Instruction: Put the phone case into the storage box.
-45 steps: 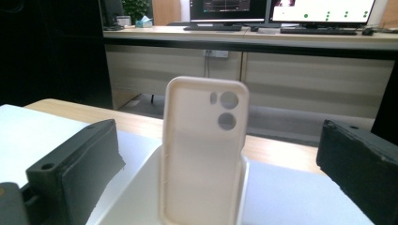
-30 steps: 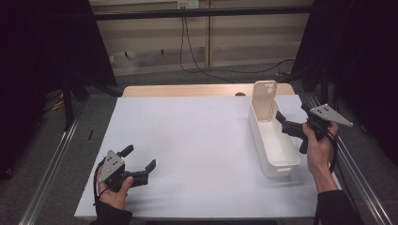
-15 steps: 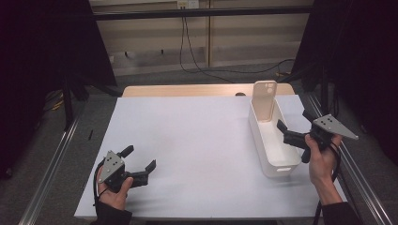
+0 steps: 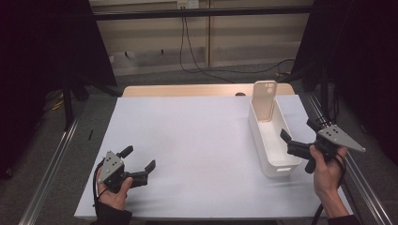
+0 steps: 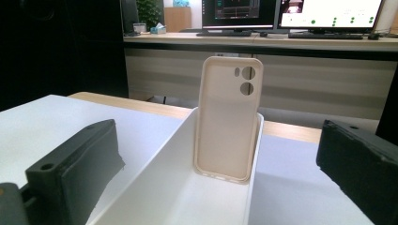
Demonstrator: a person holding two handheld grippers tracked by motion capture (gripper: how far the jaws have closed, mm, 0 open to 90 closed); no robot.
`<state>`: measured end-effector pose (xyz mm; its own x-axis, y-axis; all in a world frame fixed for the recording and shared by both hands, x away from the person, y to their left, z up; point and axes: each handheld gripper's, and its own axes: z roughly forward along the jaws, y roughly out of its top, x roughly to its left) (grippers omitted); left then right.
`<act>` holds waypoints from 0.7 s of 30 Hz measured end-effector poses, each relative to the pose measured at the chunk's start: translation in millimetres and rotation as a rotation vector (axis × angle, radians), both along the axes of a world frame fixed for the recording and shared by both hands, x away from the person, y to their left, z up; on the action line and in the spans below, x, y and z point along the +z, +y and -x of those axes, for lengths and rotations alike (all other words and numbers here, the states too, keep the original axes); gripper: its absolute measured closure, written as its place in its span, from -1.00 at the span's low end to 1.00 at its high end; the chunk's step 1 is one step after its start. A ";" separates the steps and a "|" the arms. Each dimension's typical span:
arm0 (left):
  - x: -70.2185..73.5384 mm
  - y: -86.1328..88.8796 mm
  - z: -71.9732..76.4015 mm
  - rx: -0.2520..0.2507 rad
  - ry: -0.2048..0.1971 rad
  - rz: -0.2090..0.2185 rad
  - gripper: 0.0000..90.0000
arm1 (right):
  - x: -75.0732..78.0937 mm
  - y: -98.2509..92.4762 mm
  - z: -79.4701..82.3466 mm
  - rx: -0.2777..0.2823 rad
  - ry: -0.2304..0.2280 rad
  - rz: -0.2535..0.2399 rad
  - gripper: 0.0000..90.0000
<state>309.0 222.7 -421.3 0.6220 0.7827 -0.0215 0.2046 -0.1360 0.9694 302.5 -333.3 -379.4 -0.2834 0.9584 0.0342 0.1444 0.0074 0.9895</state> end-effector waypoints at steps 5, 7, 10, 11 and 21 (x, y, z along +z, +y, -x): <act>0.0 0.5 1.8 0.007 0.003 0.004 -0.93 | -1.1 1.2 5.9 0.003 -0.001 0.004 -1.00; 0.5 0.7 3.0 0.009 0.004 0.009 -0.93 | -0.4 2.3 8.3 0.006 -0.005 0.006 -1.00; 1.6 -0.6 5.4 0.005 0.001 0.010 -0.93 | 1.5 3.8 13.2 0.010 -0.014 0.002 -1.00; 1.6 -0.7 5.9 0.003 -0.001 0.012 -0.93 | 1.3 4.5 14.7 0.008 -0.015 0.000 -1.00; -0.3 4.8 6.2 0.033 0.012 0.028 -0.93 | -9.9 7.1 31.5 -0.006 0.007 -0.014 -1.00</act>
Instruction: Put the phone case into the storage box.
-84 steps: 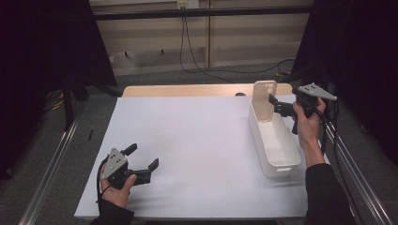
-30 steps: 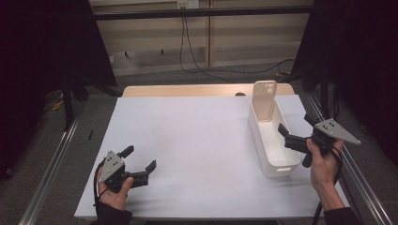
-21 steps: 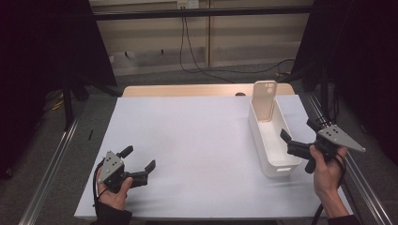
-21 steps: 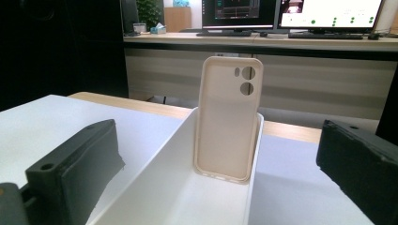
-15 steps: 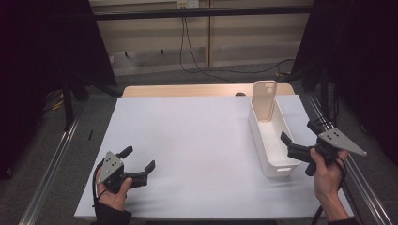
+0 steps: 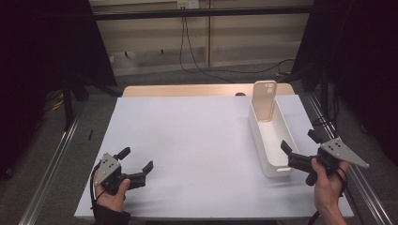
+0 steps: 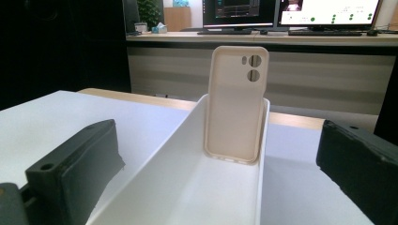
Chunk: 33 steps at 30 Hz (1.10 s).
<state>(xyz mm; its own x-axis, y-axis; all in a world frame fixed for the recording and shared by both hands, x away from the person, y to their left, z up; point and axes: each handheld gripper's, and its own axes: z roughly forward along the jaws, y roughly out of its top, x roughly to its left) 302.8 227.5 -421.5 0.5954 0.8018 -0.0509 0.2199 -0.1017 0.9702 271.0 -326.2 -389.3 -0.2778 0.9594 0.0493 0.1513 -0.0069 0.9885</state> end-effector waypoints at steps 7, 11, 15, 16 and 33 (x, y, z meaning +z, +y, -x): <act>-0.6 0.2 2.4 0.002 0.002 -0.005 -0.93 | -6.6 2.4 9.6 -0.003 0.004 0.003 -1.00; 0.0 -0.5 5.0 -0.006 -0.002 -0.013 -0.93 | -7.9 2.9 16.4 0.007 0.019 0.002 -1.00; 0.7 -1.6 8.9 -0.005 0.007 -0.014 -0.93 | -8.6 3.6 23.7 0.005 0.023 0.005 -1.00; 0.6 -1.4 9.4 -0.003 0.008 -0.009 -0.93 | -9.9 4.2 25.8 0.002 0.023 0.006 -1.00; -0.9 1.9 12.0 0.027 0.019 0.004 -0.93 | -33.8 7.3 53.1 -0.012 0.056 0.000 -1.00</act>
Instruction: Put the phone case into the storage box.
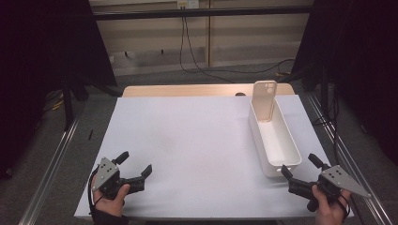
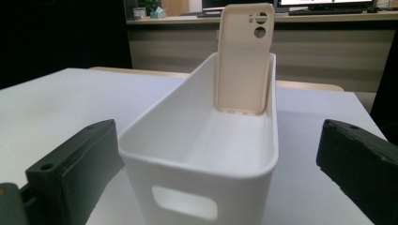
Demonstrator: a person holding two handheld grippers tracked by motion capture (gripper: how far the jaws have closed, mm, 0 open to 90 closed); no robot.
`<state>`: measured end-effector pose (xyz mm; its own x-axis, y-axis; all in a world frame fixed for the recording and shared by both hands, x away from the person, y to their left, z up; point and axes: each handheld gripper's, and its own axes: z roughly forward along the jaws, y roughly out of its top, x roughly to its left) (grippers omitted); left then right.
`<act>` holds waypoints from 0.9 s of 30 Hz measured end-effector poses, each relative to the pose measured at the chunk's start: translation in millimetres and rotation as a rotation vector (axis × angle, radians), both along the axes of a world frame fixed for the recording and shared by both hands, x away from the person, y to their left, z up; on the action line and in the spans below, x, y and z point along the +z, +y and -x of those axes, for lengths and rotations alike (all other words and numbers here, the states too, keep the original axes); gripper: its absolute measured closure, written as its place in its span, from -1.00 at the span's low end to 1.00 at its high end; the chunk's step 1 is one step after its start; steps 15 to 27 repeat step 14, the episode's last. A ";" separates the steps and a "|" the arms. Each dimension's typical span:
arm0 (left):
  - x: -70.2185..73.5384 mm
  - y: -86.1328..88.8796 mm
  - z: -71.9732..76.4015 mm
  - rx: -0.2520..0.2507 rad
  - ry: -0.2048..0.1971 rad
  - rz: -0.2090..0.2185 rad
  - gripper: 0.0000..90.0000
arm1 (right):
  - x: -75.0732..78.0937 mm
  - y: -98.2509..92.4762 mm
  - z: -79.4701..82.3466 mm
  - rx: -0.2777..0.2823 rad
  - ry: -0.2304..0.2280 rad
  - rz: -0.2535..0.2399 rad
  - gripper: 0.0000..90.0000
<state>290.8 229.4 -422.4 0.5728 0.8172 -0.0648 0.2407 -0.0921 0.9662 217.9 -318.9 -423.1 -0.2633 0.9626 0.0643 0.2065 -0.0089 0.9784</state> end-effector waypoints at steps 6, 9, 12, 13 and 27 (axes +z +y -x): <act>-1.3 -2.3 -0.2 0.008 -0.002 0.009 -0.93 | -8.8 -0.4 0.5 0.008 0.010 0.006 -1.00; -0.2 -1.9 -0.1 0.006 -0.012 -0.006 -0.91 | -8.0 -1.0 -0.1 0.003 0.000 -0.001 -1.00; -0.7 -2.4 -1.3 0.003 -0.012 0.001 -0.91 | -8.6 -1.2 -1.2 0.011 0.005 -0.004 -1.00; -0.9 -2.7 -1.7 0.000 -0.006 -0.008 -0.91 | -8.9 -0.9 -1.8 0.013 0.006 -0.006 -1.00; -1.3 -3.5 -1.9 -0.001 -0.004 -0.002 -0.91 | -9.0 -0.7 -2.2 0.015 0.006 -0.008 -1.00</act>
